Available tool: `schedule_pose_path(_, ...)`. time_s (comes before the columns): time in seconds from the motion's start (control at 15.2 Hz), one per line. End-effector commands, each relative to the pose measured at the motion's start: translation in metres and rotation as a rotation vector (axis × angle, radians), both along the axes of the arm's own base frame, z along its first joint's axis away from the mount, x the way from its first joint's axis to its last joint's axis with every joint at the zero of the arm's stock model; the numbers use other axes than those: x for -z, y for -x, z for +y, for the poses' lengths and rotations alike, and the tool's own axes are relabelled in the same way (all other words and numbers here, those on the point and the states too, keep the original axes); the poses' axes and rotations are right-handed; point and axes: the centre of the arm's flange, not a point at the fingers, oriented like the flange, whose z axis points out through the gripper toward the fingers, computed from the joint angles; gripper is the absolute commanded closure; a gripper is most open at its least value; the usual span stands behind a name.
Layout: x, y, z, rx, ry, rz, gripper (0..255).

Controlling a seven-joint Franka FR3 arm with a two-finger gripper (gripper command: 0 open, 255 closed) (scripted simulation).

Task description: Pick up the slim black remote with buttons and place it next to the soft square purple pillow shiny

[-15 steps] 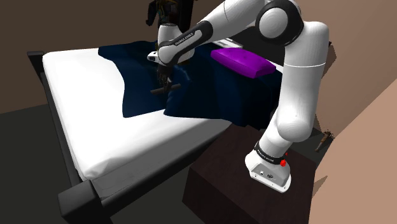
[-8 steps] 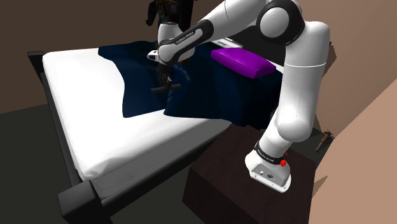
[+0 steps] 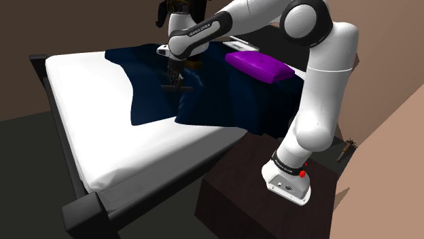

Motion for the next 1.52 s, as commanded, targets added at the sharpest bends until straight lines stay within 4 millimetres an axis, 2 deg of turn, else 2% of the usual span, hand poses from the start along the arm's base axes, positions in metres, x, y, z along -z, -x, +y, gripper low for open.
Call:
schedule_pose_path(0.0,-0.011,0.001,0.0,0.0,0.0,0.0,255)
schedule_pose_path(1.45,-0.127,0.001,0.0,0.0,0.0,0.0,255)
